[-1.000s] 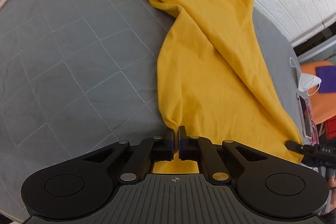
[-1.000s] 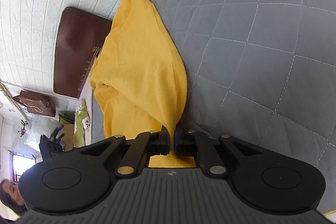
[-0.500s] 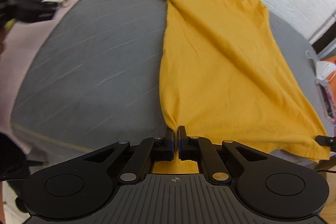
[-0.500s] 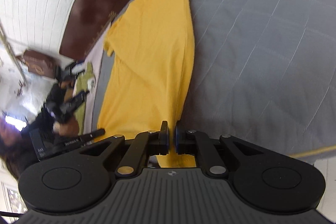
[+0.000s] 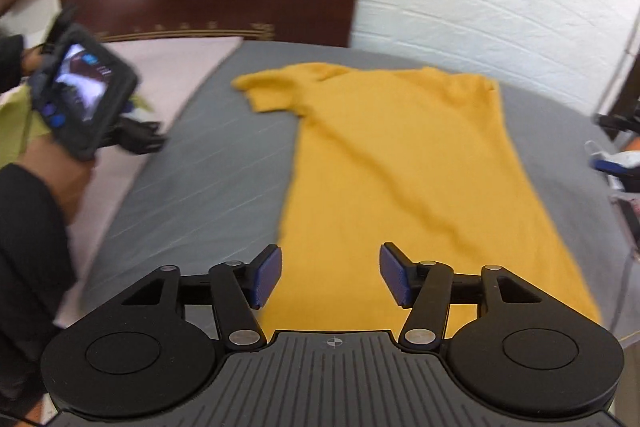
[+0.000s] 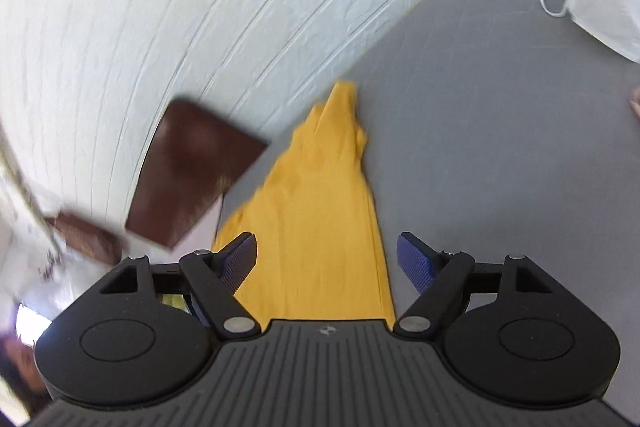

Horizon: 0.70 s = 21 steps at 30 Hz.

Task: Fold clothes

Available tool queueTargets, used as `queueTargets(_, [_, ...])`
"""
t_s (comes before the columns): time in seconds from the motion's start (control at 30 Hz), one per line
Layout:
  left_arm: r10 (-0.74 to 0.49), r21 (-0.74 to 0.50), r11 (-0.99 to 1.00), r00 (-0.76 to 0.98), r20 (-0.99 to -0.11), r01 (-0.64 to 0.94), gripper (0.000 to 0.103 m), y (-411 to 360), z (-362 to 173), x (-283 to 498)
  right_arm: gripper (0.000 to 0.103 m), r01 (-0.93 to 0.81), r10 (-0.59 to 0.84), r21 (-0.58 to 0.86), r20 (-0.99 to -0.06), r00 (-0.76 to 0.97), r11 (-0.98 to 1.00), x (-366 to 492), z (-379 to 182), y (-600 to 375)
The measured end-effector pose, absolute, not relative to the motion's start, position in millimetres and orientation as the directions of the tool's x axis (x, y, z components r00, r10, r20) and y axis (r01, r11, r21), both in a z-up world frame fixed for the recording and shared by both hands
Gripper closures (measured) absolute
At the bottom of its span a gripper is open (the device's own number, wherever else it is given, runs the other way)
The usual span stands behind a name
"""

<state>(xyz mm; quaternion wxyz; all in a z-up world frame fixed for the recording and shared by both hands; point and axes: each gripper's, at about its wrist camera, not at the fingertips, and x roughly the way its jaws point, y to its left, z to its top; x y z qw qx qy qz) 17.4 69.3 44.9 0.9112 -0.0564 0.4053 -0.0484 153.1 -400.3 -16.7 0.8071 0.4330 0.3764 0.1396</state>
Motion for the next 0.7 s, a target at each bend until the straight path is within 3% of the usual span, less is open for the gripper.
queueTargets(0.2, [-0.270,-0.351,0.936,0.625,-0.732,-0.006,0.032,56.9,25.2,79.8,0.025,0.243,0.579,0.864,-0.481,0.658,0.441,256.8,-79.3,-398.0])
queueTargets(0.47, [-0.222,-0.328,0.942,0.613,-0.758,-0.065,0.027,48.4,7.7,161.9,0.028,0.264,0.587,0.886,-0.452,0.672,0.380,339.0,-105.2,-362.9])
queueTargets(0.5, [-0.216,-0.324,0.944,0.609,-0.763,-0.070,0.027,45.7,4.2,170.3,0.032,0.253,0.591,0.879,-0.462,0.661,0.404,348.7,-103.1,-357.2])
queueTargets(0.57, [-0.205,-0.314,0.946,0.602,-0.772,-0.081,0.027,40.2,-3.0,187.0,0.067,0.253,0.573,0.826,-0.539,0.617,0.504,366.0,-96.6,-344.3])
queueTargets(0.6, [-0.204,-0.311,0.947,0.598,-0.775,-0.081,0.027,37.1,-6.6,193.2,0.090,0.252,0.551,0.796,-0.573,0.607,0.551,368.1,-92.6,-340.2])
queueTargets(0.7, [-0.210,-0.308,0.949,0.589,-0.781,-0.069,0.027,26.8,-17.5,207.1,0.091,0.224,0.480,0.728,-0.618,0.623,0.647,360.8,-78.4,-336.8])
